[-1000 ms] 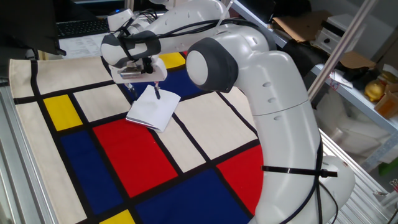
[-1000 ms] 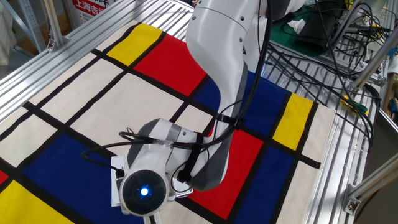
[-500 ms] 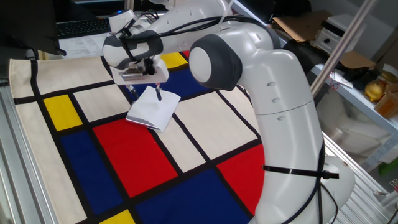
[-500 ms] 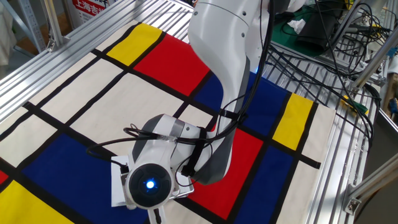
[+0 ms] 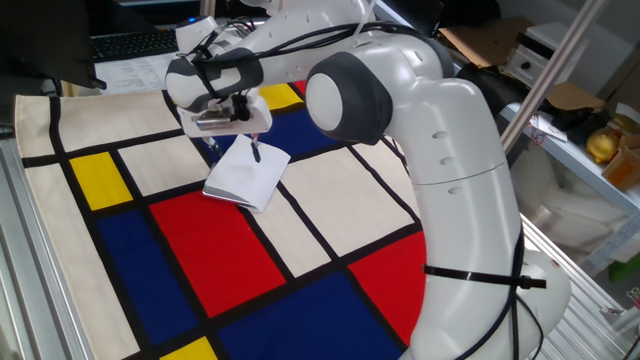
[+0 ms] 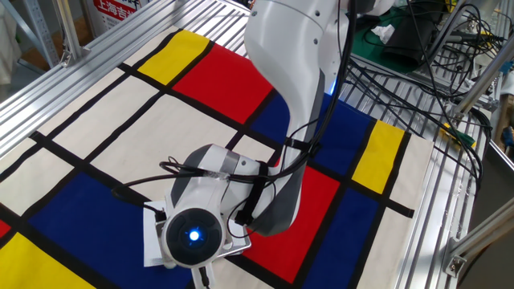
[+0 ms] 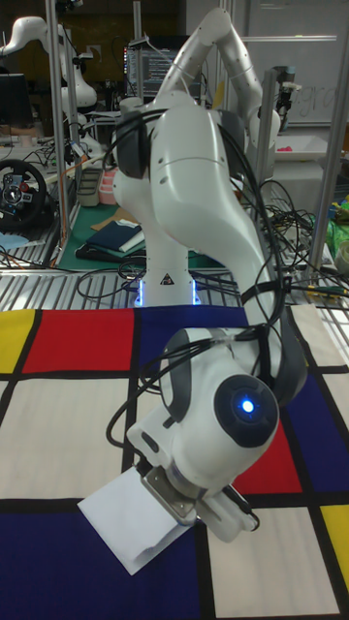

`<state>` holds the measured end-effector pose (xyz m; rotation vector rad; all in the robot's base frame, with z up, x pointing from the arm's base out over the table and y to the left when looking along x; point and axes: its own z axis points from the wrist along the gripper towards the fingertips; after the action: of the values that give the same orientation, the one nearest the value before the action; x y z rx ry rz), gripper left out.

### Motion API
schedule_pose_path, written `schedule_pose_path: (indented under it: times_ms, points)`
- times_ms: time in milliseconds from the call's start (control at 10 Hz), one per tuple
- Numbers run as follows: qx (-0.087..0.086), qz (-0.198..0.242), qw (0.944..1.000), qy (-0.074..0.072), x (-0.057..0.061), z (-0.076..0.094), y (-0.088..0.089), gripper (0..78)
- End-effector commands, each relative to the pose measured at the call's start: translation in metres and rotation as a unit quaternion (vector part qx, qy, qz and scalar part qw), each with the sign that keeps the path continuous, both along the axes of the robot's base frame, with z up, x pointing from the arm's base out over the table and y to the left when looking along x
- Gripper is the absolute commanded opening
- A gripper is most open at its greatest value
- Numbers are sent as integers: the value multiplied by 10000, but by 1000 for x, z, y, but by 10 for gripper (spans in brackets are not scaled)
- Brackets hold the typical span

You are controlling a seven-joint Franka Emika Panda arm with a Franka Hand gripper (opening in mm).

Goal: Unfold a piece of paper

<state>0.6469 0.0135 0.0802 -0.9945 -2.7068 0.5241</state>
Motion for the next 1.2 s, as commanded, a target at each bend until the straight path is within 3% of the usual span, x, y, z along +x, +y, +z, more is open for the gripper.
schedule_pose_path:
  times_ms: [100, 400, 700, 800, 1200]
  points:
    - [-22, 45, 10000, 34, 0, 11, -2, 775]
    - [-65, 142, 9998, 79, 0, 19, -8, 775]
    - [-372, 195, 9990, 133, -1, 28, -14, 775]
    - [-503, 243, 9982, 214, -3, 36, -19, 775]
    - [-527, 436, 9968, 410, -7, 53, -35, 775]
